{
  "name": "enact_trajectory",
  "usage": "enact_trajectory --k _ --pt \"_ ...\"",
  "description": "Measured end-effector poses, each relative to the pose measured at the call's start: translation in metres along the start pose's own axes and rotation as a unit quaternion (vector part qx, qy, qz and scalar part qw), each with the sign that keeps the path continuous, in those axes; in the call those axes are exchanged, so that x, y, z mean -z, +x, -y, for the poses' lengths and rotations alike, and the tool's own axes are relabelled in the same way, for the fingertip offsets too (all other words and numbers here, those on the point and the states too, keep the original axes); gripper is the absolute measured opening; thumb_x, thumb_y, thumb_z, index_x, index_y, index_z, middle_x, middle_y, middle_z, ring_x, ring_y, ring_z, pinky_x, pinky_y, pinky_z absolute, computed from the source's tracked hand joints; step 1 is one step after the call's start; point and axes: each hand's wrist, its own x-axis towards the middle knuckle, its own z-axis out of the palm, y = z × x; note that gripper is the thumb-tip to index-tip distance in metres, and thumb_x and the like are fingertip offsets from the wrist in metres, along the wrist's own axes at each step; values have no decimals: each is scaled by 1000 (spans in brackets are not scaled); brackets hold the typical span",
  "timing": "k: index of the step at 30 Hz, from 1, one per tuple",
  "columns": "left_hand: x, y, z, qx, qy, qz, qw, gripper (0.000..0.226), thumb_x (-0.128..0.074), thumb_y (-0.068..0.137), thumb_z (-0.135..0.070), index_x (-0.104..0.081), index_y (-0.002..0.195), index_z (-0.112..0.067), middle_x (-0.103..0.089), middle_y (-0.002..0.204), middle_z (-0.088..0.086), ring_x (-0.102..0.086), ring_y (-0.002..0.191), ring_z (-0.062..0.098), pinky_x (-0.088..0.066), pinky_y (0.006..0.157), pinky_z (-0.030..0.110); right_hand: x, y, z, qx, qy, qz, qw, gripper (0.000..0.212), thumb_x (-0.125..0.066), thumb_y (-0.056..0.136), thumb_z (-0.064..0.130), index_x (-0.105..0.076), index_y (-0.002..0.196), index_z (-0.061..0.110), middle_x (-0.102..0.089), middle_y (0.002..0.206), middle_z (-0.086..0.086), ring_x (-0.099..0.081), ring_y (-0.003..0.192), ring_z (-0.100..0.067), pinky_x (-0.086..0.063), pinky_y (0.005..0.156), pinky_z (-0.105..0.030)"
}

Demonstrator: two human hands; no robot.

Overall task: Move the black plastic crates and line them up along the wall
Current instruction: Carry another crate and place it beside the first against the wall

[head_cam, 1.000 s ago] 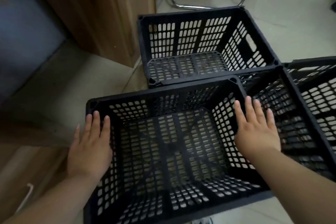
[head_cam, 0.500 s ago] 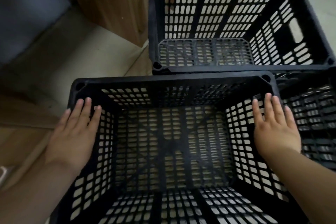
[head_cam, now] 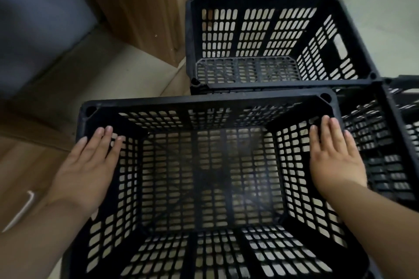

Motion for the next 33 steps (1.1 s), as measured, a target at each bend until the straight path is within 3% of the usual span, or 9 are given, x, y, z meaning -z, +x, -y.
enact_trajectory --k 2,6,7,10,13,17,22,28,33 --pt "11 -19 9 -2 19 -19 1000 96 -72 51 9 -35 138 -2 -25 148 20 2 144 23 13 116 31 7 -24 -2 -4 3 -7 1000 65 -11 89 6 40 130 9 58 122 -17 67 96 -27 46 80 -39" --pt "36 -67 30 1 22 -13 1000 96 -74 50 8 -37 137 -2 -26 148 21 19 143 16 15 116 31 22 -76 -3 0 9 -26 1000 65 -8 86 4 39 130 9 58 122 -16 66 97 -27 46 80 -39" --pt "45 -82 35 9 31 6 999 94 -71 57 5 -31 141 -5 -18 151 20 26 141 15 19 114 32 26 -89 -3 4 9 -33 999 65 -7 84 3 39 130 9 59 121 -16 66 97 -27 46 80 -39" --pt "70 -128 42 45 37 -25 998 83 -42 85 -6 17 141 -18 28 148 10 52 121 16 38 99 32 37 -131 3 15 12 -34 999 71 9 67 -3 38 131 8 58 122 -16 63 103 -27 45 81 -39" --pt "88 -172 47 78 40 45 995 79 -30 90 -6 37 130 -17 46 138 9 56 113 18 44 87 32 42 -165 14 30 8 -43 999 71 10 66 -3 37 131 7 53 128 -17 57 108 -27 38 87 -40" --pt "108 -240 50 126 56 92 986 76 -28 91 -6 37 130 -15 44 140 10 40 129 20 41 86 31 44 -207 27 66 -12 -67 996 65 -14 88 3 36 130 5 50 132 -17 55 109 -27 38 86 -40" --pt "121 -334 57 163 65 121 977 74 -28 92 -12 34 133 -12 41 141 13 35 131 19 45 80 32 49 -262 48 113 -53 -98 987 65 -14 91 8 36 132 7 55 126 -15 63 100 -25 43 79 -39" --pt "115 -438 78 228 73 168 956 70 -24 95 -18 32 137 -13 39 143 13 35 131 22 41 84 36 68 -323 95 171 -94 -138 971 60 -13 93 11 33 132 7 46 134 -14 47 119 -24 44 73 -36" --pt "94 -509 104 270 41 189 943 70 -25 95 -14 35 133 -13 41 141 13 37 130 24 36 91 37 83 -363 148 212 -138 -158 955 60 -15 95 16 31 132 7 44 135 -13 47 119 -23 48 67 -35"
